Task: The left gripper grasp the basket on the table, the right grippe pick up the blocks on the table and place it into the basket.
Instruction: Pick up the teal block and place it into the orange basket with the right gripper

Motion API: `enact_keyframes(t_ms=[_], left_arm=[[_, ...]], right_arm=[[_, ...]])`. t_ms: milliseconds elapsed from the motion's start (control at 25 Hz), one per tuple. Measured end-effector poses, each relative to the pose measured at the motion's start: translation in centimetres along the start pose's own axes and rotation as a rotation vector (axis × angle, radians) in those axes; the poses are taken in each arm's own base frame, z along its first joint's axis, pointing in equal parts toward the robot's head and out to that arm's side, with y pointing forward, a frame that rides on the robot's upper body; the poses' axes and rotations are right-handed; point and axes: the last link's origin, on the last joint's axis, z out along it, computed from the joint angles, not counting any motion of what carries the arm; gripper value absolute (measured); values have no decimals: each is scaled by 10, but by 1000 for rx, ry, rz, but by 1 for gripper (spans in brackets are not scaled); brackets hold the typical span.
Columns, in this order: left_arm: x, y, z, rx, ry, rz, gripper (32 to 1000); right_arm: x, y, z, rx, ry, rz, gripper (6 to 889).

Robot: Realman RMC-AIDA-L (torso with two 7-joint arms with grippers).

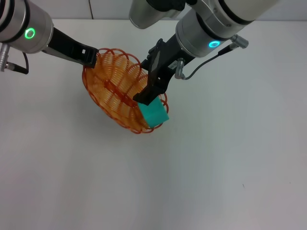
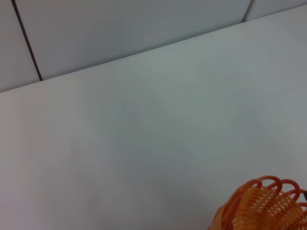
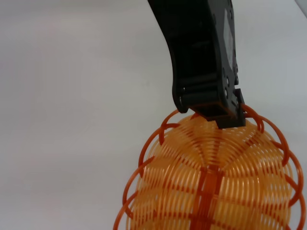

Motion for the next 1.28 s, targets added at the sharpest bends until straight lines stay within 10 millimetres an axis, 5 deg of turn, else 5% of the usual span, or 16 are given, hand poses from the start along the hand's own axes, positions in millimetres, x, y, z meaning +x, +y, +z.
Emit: enact_keyframes(t_ms=[1280], left_arm=[[-1, -1, 0, 3, -5, 0, 84]], right_arm=[[2, 0, -1, -5, -1, 10, 842]])
